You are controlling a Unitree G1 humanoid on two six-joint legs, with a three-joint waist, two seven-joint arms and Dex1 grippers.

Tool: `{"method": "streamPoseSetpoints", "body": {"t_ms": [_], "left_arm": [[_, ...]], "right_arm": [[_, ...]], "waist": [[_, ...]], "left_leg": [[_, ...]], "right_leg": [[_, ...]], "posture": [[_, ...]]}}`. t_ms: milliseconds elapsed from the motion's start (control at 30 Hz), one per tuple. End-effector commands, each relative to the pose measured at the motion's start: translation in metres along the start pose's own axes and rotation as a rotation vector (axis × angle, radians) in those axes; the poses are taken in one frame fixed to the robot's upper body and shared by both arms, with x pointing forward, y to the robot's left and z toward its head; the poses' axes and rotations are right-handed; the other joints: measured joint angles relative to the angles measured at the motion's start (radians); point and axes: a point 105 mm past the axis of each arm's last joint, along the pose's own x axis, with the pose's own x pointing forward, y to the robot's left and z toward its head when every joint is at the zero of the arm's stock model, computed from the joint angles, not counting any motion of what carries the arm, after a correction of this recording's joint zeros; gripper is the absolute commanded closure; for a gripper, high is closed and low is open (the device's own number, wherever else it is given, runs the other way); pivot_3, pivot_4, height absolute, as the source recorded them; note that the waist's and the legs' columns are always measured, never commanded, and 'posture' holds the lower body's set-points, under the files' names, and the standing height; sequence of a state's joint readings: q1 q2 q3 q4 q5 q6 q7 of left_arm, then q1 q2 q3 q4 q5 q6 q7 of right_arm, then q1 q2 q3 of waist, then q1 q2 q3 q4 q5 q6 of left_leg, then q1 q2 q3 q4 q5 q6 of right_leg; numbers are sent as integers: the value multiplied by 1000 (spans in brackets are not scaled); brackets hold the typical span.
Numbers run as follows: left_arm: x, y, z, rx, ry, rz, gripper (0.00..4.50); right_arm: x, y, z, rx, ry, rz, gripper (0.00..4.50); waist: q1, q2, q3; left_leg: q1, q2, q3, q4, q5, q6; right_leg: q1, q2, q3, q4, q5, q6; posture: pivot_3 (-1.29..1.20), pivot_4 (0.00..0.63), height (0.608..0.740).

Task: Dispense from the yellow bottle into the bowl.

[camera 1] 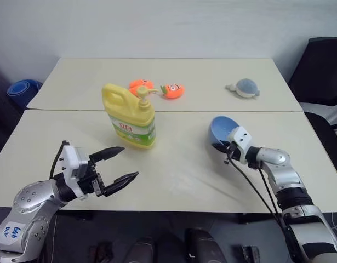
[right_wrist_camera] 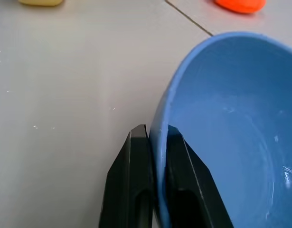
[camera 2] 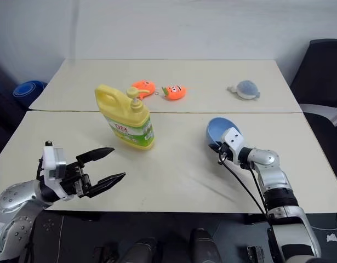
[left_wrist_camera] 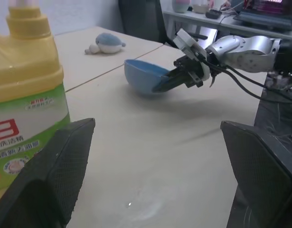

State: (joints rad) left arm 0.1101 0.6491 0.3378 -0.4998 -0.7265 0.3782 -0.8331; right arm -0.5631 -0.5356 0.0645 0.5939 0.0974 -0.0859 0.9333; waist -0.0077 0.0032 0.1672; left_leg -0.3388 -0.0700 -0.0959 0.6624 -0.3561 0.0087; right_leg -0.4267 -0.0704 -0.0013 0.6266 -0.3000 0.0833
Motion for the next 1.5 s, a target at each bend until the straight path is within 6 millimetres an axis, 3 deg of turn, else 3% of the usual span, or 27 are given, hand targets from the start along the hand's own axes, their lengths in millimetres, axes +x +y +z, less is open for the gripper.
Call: {"method": "streamPoseSetpoints", "body": {"t_ms": [33,167,267,367,467,533,733,933,1167,1500], "left_arm": [[-3,5,40,48,-126,14,389],[3,30,91,148,-255,88,1470],[12,43,114,211,-296,126,2301],[24,55,127,241,-303,149,3214],[47,64,133,284,-273,112,4139],[58,63,134,285,-273,75,4480],[92,67,126,264,-252,55,4480],[108,76,122,237,-223,106,4480],[114,78,118,211,-163,120,4480],[117,84,91,123,-69,168,4480]], "right_arm": [[3,9,23,-74,-22,127,4500],[6,18,81,-234,-73,262,4500],[6,26,107,-321,-64,335,4500],[6,31,127,-382,-48,384,4500],[7,33,162,-497,-33,421,4500],[8,35,173,-538,-22,440,4500],[20,41,215,-591,-39,454,4500],[29,47,240,-594,-73,445,4500],[31,50,241,-585,-47,486,4500],[35,52,241,-556,-45,510,4500]], "waist": [[1,0,0],[5,0,1],[5,1,2],[6,1,2],[5,0,2],[5,0,2],[-1,0,2],[-6,-1,3],[-13,-1,3],[-20,-1,3]], "left_leg": [[0,0,0,0,0,0],[-2,0,0,2,0,0],[-6,0,-1,4,0,0],[-7,0,-3,2,0,-1],[-13,-1,-4,5,0,-1],[-20,-3,-4,10,0,-1],[-20,-3,-4,11,0,-1],[-21,-3,-4,16,0,-1],[-22,-3,-5,17,0,-1],[-22,-3,-5,18,0,-1]], "right_leg": [[0,0,0,0,0,0],[-1,0,0,1,0,0],[-5,0,-1,1,0,0],[-5,0,-3,0,0,0],[-9,0,-5,0,0,1],[-17,-1,-5,3,1,1],[-18,-1,-5,4,1,1],[-20,-2,-5,11,1,1],[-20,-2,-5,12,1,1],[-21,-2,-5,13,1,1]], "posture": [[0,150,740],[0,150,740],[0,150,740],[0,150,740],[0,150,740],[0,150,740],[0,150,740],[0,150,740],[0,150,740],[0,150,740]]}}
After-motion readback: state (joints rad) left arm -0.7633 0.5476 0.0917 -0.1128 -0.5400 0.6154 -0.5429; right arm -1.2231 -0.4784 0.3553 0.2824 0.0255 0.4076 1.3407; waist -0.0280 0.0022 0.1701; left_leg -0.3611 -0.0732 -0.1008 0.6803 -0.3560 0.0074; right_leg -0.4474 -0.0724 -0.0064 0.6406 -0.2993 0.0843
